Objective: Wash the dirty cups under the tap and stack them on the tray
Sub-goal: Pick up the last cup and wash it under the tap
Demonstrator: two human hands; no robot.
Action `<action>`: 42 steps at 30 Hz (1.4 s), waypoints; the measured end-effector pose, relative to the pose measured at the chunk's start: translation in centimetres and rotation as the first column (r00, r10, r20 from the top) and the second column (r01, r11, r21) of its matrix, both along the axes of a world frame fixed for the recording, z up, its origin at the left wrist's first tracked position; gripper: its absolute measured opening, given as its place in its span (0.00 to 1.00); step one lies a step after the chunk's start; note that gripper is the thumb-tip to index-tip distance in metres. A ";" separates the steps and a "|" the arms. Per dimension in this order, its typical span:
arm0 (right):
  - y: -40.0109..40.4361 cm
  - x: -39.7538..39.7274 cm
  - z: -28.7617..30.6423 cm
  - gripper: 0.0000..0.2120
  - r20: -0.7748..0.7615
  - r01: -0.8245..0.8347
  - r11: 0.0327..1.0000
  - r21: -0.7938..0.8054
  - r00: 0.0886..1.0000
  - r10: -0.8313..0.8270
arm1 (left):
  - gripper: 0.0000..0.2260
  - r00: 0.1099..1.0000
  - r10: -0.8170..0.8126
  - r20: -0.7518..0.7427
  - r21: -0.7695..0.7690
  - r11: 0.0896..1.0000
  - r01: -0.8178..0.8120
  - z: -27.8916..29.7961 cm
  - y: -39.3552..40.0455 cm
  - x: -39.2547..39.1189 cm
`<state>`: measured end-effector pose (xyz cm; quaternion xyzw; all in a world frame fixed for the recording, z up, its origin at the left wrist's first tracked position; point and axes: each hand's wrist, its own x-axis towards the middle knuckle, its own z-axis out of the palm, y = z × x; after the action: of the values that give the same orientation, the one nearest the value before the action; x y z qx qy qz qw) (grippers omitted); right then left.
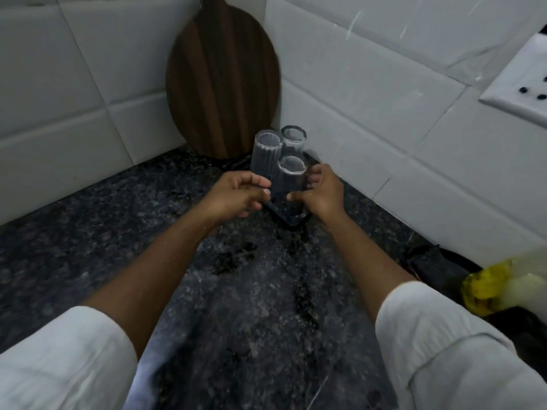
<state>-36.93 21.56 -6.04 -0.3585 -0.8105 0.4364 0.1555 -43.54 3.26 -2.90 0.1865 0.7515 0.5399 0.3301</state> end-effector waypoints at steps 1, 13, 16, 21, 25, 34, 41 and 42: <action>0.2 1.2 0.8 0.35 -0.016 0.021 0.999 -0.036 1.000 -0.022 | 0.09 1.000 -0.021 -0.004 0.003 1.000 0.021 0.4 0.6 0.8; 4.9 24.0 10.0 0.05 -0.074 0.119 0.991 -0.058 0.990 -0.123 | 0.05 0.933 -0.348 -0.091 0.079 0.932 0.355 5.2 11.3 15.1; 5.7 27.9 8.8 0.09 0.015 0.150 0.988 0.033 0.988 -0.151 | 0.05 0.900 -0.420 -0.118 0.047 0.903 0.428 5.4 12.5 17.4; 4.8 30.8 6.0 0.47 0.393 -0.119 0.990 0.071 0.916 0.082 | 0.08 0.883 -0.451 -0.131 0.016 0.890 0.456 5.2 13.0 19.2; 3.4 31.6 1.3 0.51 0.332 -0.015 0.996 0.084 0.943 -0.014 | 0.07 0.894 -0.435 -0.104 0.023 0.898 0.439 4.6 12.3 19.7; 1.9 33.7 -5.2 0.27 -0.030 0.317 0.948 -0.012 0.948 -0.318 | 0.06 0.914 -0.398 -0.075 0.046 0.915 0.402 2.6 13.6 23.9; 3.3 30.3 -4.5 0.53 -0.059 0.331 0.943 -0.046 0.941 -0.333 | 0.08 0.959 -0.254 -0.126 0.091 0.960 0.266 0.2 13.5 26.6; 3.5 29.4 -4.5 0.51 -0.071 0.367 0.929 -0.059 0.926 -0.370 | 0.09 0.954 -0.265 -0.142 0.080 0.957 0.278 0.0 13.5 26.6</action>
<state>-7.50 25.03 -10.57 -0.4897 -0.7119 0.4315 0.2593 -16.92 16.76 -2.91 0.3388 0.7108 0.5128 0.3420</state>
